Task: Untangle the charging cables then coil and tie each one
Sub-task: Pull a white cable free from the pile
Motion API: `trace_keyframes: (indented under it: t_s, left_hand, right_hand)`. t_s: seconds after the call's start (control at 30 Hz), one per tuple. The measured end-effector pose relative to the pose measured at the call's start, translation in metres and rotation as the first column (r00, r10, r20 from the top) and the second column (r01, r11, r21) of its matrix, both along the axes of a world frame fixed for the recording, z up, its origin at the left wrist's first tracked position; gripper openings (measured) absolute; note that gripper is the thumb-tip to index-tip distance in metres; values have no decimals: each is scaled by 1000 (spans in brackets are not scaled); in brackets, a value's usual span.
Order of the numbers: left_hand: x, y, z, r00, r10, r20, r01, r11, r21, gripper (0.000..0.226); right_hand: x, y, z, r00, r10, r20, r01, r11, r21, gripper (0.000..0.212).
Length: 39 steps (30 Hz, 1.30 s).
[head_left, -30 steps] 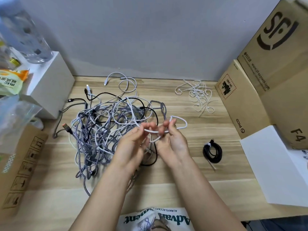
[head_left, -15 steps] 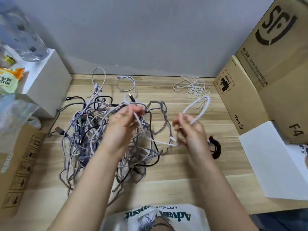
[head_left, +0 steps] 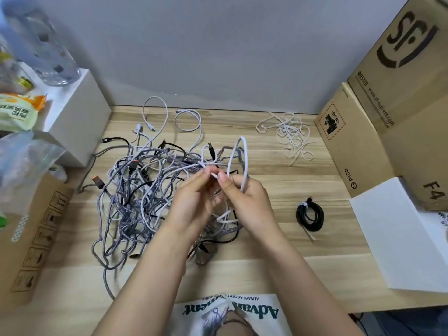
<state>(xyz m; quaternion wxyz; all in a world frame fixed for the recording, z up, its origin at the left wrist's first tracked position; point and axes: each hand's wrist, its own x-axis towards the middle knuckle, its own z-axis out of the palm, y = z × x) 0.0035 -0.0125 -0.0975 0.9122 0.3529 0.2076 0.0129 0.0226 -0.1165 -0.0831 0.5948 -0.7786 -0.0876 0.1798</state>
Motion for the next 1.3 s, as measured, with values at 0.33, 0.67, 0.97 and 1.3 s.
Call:
trace_keyframes:
  t_s: [0.33,0.67,0.97,1.3]
  left_hand:
    - [35,53,1,985,-43,-166,-3,964,-266,32]
    - [31,39,-3,998,-7,-67,18,986,163,28]
    - [1,22,-21,986,-164,-30,146,759,635,27]
    - [-16,32,-6,962,-262,-70,265,848,458,29]
  right_hand:
    - [-20,-14,47,989,78,122,-104,968,230,42]
    - [-5,-20,26,999,-32,-23,36,977,211,27]
    - [22,-2,-9,995,59,-87,-59,998,-4,45]
    - [21,3,-6,966,243,-87,-230,963,141,25]
